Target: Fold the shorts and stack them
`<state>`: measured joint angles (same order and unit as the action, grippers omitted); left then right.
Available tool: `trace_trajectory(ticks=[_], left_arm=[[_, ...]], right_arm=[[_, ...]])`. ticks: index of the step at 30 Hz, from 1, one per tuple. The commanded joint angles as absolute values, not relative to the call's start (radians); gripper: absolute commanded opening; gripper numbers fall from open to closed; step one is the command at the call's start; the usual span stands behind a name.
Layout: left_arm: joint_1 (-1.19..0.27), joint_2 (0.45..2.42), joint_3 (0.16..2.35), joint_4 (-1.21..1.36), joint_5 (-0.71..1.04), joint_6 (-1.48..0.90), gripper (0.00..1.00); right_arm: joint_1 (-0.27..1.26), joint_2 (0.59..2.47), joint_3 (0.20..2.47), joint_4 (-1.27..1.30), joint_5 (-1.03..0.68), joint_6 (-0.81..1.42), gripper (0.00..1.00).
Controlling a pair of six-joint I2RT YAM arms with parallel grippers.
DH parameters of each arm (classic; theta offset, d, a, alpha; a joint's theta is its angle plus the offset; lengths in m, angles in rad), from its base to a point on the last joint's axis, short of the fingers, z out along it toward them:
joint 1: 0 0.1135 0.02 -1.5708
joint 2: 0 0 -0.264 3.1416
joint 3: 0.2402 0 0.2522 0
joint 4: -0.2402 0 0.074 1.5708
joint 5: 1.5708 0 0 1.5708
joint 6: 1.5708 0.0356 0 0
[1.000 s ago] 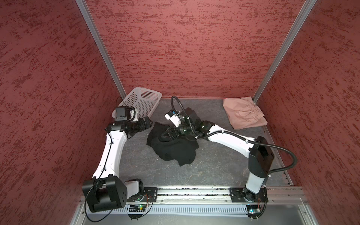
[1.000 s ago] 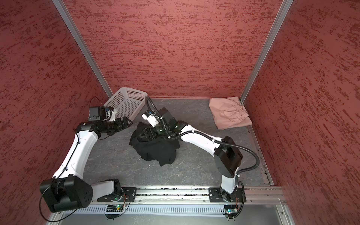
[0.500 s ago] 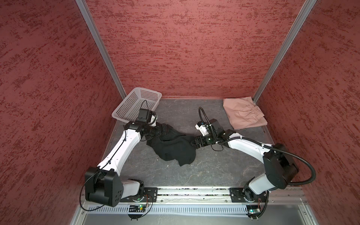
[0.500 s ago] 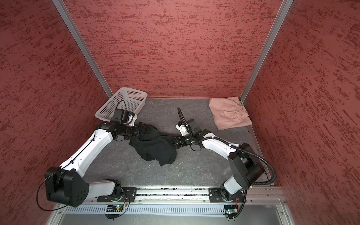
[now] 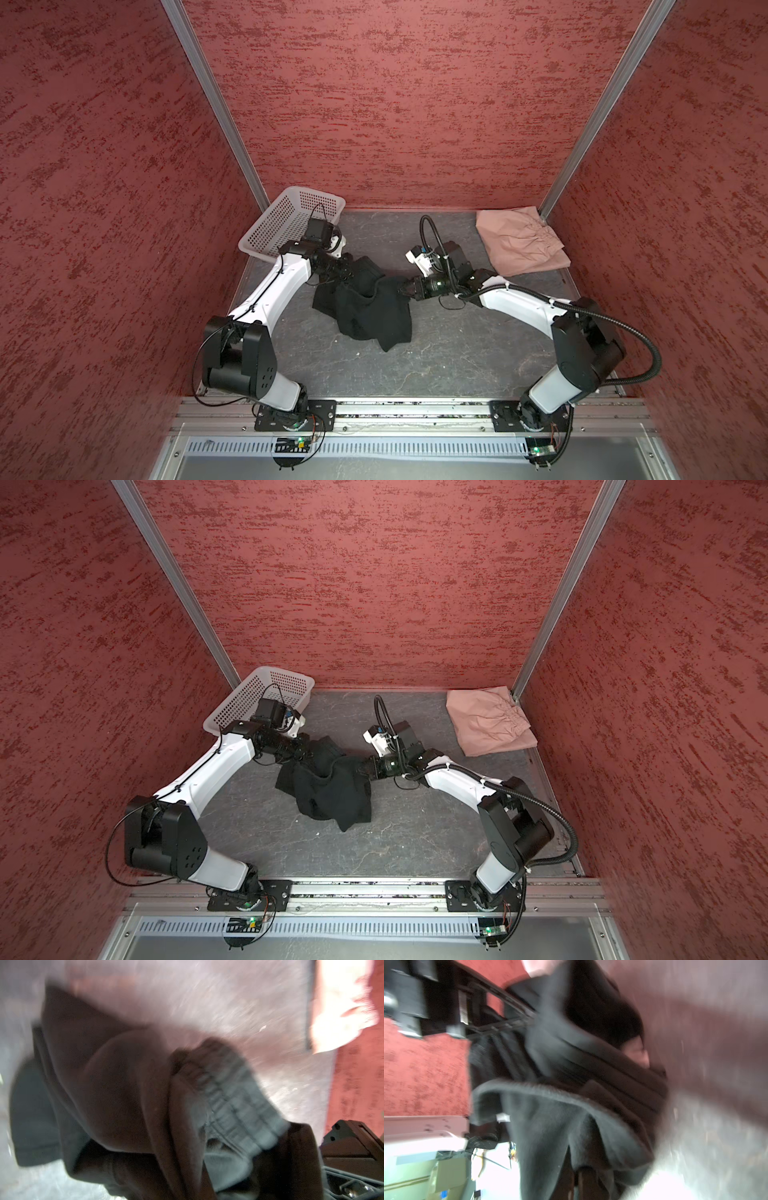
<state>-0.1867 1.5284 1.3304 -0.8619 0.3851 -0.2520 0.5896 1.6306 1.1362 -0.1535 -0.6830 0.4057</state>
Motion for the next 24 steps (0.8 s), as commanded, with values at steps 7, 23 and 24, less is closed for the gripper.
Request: trace_trajectory(ticks=[7,23,24], left_arm=[[-0.19,1.603,1.768,-0.83,0.38,-0.112,0.0],[-0.296,1.684,2.104,-1.194,0.147,0.031,0.32],[-0.309,1.644,1.988,-1.141,0.146,0.017,0.44]], right_arm=[[0.367,1.647,1.511,-0.332,-0.518,0.198,0.0],[0.253,1.445,1.645,-0.613,-0.34,0.07,0.0],[0.252,1.405,1.579,-0.596,-0.33,0.082,0.0]])
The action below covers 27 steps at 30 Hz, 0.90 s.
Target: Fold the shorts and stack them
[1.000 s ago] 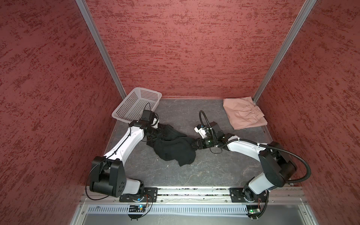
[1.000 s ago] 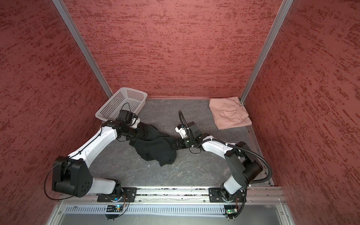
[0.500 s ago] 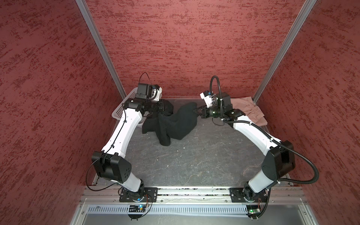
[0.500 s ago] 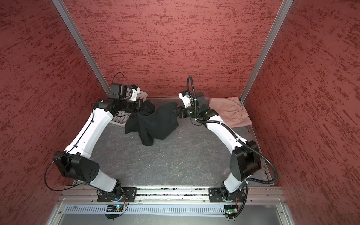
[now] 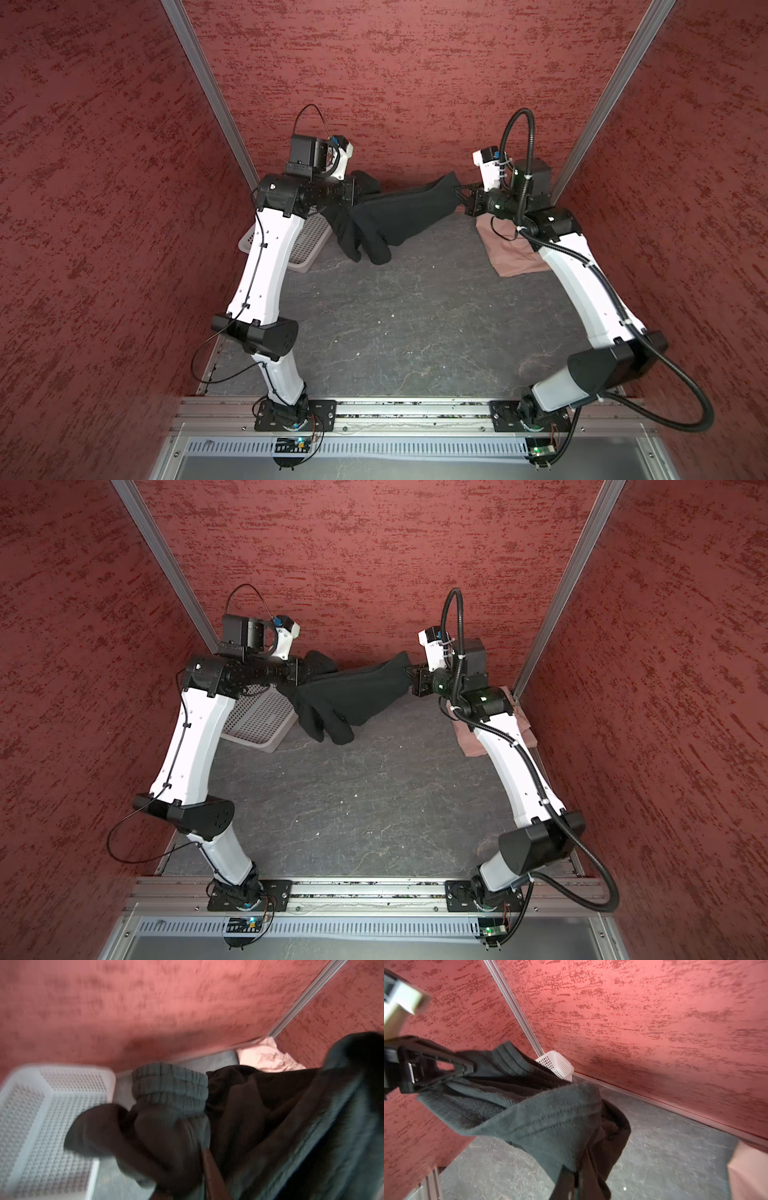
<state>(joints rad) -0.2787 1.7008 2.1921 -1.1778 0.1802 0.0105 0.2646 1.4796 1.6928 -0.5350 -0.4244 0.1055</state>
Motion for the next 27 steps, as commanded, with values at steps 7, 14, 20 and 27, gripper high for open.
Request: trace_trajectory(ticks=[7,14,20,27], left_arm=[[-0.307,1.47,1.555,-1.077,0.112,-0.113,0.99],[-0.263,1.399,1.405,-1.014,0.135,-0.142,0.99],[-0.283,1.549,1.435,-0.81,0.217,-0.163,0.99],[-0.327,1.895,1.672,-0.71,0.193,-0.11,0.99]], right_arm=[[0.214,1.175,1.159,-0.584,-0.272,0.267,0.16],[0.199,1.039,1.149,-0.621,-0.268,0.297,0.74],[0.199,1.207,1.168,-0.549,-0.32,0.292,0.85],[0.175,1.634,1.333,-0.53,-0.278,0.195,0.88]])
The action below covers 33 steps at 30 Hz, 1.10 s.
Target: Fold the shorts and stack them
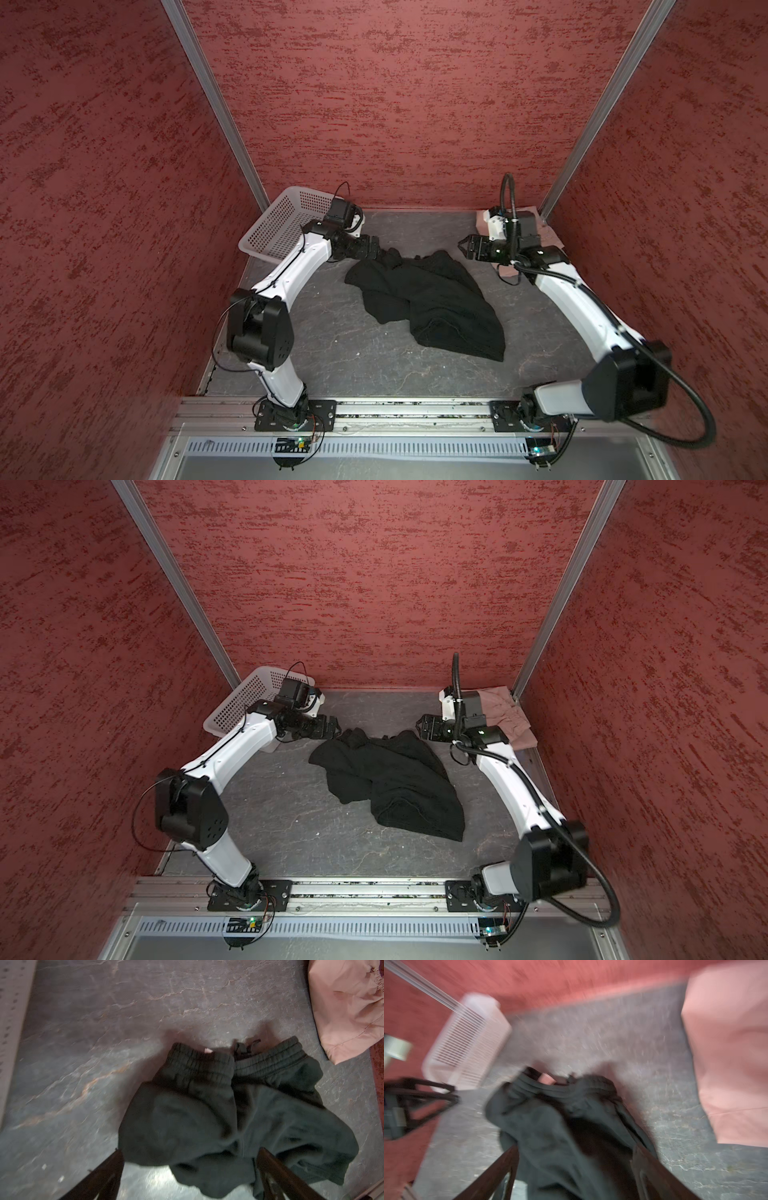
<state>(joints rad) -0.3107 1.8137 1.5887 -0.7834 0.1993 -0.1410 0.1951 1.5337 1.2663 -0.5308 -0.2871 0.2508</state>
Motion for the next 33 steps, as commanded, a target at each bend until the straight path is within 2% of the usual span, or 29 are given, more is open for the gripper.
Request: trace_trajectory(ticks=[1,6,11,14,17,19,20,21,25,27,28,30,33], left_arm=[[-0.333,1.947,1.719,-0.723,0.18,-0.104,0.99],[-0.352,2.067,1.819,-0.776,0.181,-0.087,1.0],[-0.362,1.986,1.66,-0.707,0.232,-0.115,0.99],[-0.373,1.941,1.548,-0.676,0.265,-0.154,1.0],[-0.396,1.9,1.442,-0.669,0.27,-0.185,0.99],[-0.41,1.858,1.36,-0.666,0.263,-0.213,0.99],[-0.414,1.828,1.311,-0.662,0.263,-0.239,0.99],[-0.421,1.792,1.25,-0.655,0.254,-0.278,0.99],[-0.478,1.595,1.004,-0.601,0.228,-0.402,0.99],[-0.5,1.509,0.917,-0.617,0.202,-0.462,0.99],[-0.5,1.48,0.895,-0.622,0.196,-0.478,0.99],[-0.492,1.422,0.878,-0.633,0.166,-0.481,0.99],[-0.456,1.384,0.951,-0.667,0.136,-0.416,0.99]], right_arm=[[0.168,1.704,1.384,-0.538,-0.319,0.179,0.89],[0.164,1.952,1.577,-0.575,-0.445,0.133,0.9],[0.19,2.059,1.612,-0.575,-0.479,0.093,0.88],[0.208,2.097,1.608,-0.558,-0.498,0.088,0.81],[0.216,2.098,1.587,-0.534,-0.5,0.087,0.66],[0.217,2.091,1.579,-0.544,-0.49,0.082,0.36],[0.218,2.077,1.569,-0.555,-0.471,0.078,0.11],[0.218,2.045,1.546,-0.569,-0.454,0.077,0.0],[0.219,1.813,1.316,-0.513,-0.381,0.115,0.0],[0.218,1.74,1.211,-0.478,-0.38,0.157,0.29],[0.218,1.734,1.181,-0.463,-0.399,0.17,0.33],[0.218,1.764,1.134,-0.428,-0.447,0.178,0.5],[0.218,1.835,1.182,-0.427,-0.488,0.155,0.62]])
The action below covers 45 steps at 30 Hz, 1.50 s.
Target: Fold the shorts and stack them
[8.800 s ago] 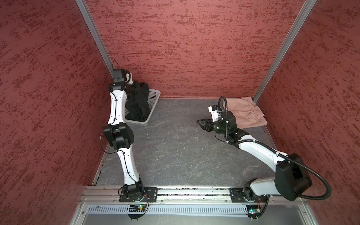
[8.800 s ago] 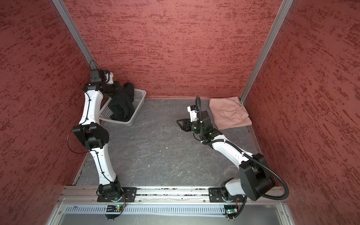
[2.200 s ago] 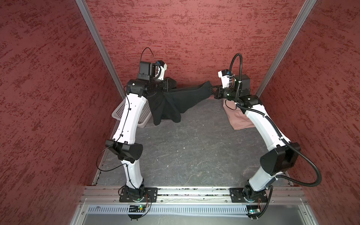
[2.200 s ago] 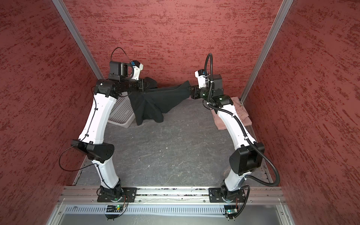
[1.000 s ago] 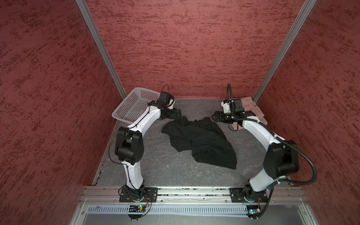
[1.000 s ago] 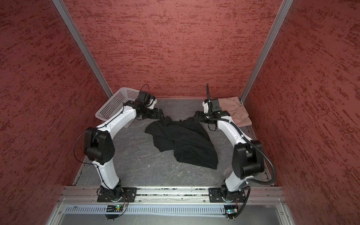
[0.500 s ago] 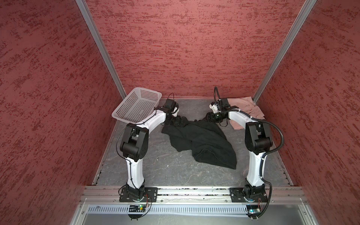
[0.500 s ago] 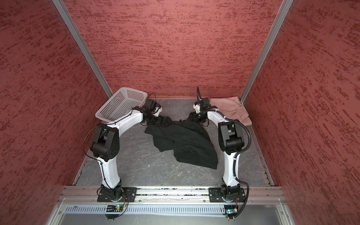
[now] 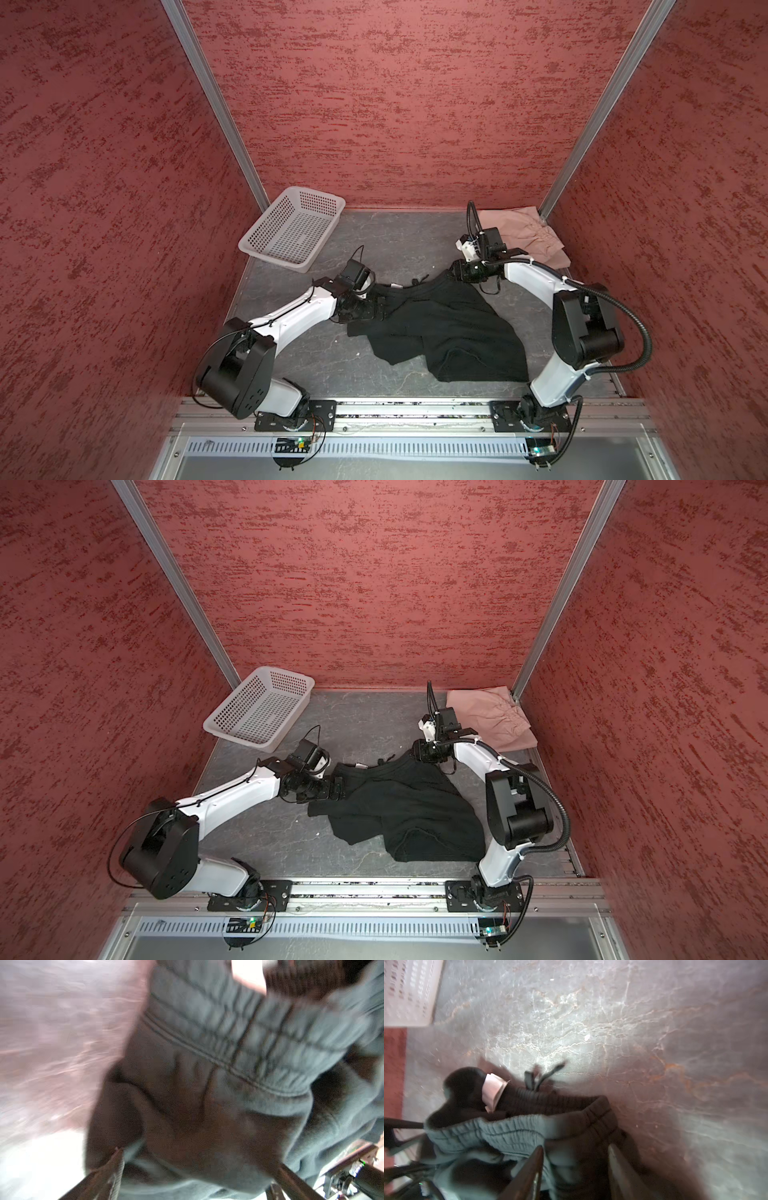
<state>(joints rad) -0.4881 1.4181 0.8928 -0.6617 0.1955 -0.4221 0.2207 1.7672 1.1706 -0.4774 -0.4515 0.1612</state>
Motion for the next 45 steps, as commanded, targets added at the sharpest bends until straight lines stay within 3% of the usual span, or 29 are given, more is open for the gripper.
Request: trace_trajectory(ticks=[1,3,6,10,11,18,21,27,30,34,38,45], left_arm=[[-0.438,1.384,0.995,-0.687,0.134,-0.382,0.99],[-0.406,1.399,1.067,-0.693,0.134,-0.328,0.99],[-0.361,1.474,1.145,-0.694,0.171,-0.273,0.99],[-0.336,1.557,1.16,-0.672,0.189,-0.265,0.99],[-0.334,1.568,1.155,-0.66,0.196,-0.268,0.99],[-0.305,1.582,1.16,-0.621,0.222,-0.251,0.99],[-0.298,1.563,1.155,-0.61,0.204,-0.218,0.99],[-0.236,1.53,1.149,-0.502,0.3,-0.14,0.99],[-0.201,1.524,1.121,-0.376,0.44,-0.106,0.99],[-0.155,1.61,1.105,-0.203,0.664,-0.114,0.99],[-0.161,1.747,1.174,-0.165,0.729,-0.143,0.99],[-0.29,1.927,1.399,-0.438,0.503,-0.104,1.0]], right_arm=[[0.218,1.848,1.204,-0.417,-0.502,0.15,0.64],[0.219,1.872,1.255,-0.417,-0.524,0.131,0.69],[0.222,1.931,1.344,-0.464,-0.567,0.095,0.66],[0.254,1.961,1.369,-0.473,-0.6,0.078,0.09],[0.257,1.964,1.39,-0.483,-0.61,0.078,0.0],[0.256,1.885,1.696,-0.571,-0.635,0.089,0.0],[0.257,1.835,1.726,-0.583,-0.665,0.081,0.0],[0.255,1.701,1.639,-0.52,-0.884,0.05,0.0],[0.253,1.649,1.57,-0.496,-0.961,0.023,0.0],[0.242,1.605,1.475,-0.457,-1.046,0.015,0.0],[0.236,1.568,1.391,-0.402,-1.078,0.033,0.0],[0.231,1.499,1.302,-0.338,-1.038,0.064,0.0]])
